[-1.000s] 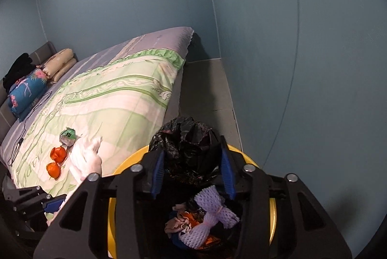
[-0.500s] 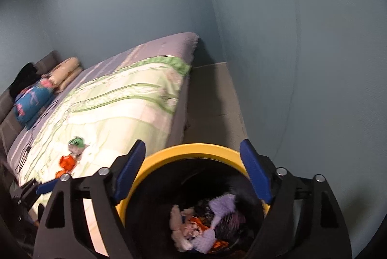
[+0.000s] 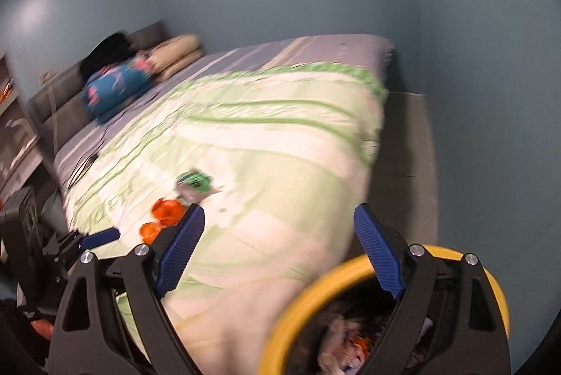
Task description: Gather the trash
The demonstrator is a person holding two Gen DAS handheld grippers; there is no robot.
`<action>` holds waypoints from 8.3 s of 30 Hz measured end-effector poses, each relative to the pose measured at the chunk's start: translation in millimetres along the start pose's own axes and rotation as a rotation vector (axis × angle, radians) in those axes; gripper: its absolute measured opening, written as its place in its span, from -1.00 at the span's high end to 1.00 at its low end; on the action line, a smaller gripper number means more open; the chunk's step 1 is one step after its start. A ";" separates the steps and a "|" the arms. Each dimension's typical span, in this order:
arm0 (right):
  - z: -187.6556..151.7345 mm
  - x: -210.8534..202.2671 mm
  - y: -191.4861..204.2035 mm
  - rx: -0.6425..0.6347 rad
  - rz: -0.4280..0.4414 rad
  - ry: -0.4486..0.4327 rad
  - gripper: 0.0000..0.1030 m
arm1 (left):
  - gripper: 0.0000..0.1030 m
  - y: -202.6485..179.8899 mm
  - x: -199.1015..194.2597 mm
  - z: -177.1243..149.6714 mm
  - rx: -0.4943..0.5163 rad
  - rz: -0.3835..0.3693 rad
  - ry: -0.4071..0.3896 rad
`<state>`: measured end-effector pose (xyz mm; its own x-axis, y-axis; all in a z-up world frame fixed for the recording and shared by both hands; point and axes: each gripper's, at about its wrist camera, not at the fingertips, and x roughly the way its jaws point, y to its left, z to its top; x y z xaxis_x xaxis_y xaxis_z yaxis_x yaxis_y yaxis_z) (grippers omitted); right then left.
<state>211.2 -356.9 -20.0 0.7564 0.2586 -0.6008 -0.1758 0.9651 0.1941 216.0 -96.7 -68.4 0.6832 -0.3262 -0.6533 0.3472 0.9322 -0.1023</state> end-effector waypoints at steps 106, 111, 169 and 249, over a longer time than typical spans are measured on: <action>69.5 67.8 120.6 -0.140 0.091 0.078 1.00 | 0.48 108.4 -31.2 -16.5 -0.049 -0.037 -0.123; 67.8 40.9 112.6 -0.132 0.092 0.036 1.00 | 0.48 97.9 -47.7 -13.2 -0.041 -0.046 -0.148; -57.6 -120.4 -92.5 0.122 -0.491 -0.198 1.00 | 0.47 -171.2 -54.1 36.0 0.311 -0.395 -0.167; -2.1 -83.2 191.4 -0.106 -0.092 -0.465 -0.84 | -0.84 67.1 -256.7 -14.1 -0.196 0.392 -0.570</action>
<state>113.3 -193.6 65.5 0.9690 0.1495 -0.1965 -0.1400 0.9882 0.0619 54.9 51.7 81.9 0.9816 0.0571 -0.1820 -0.0776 0.9911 -0.1077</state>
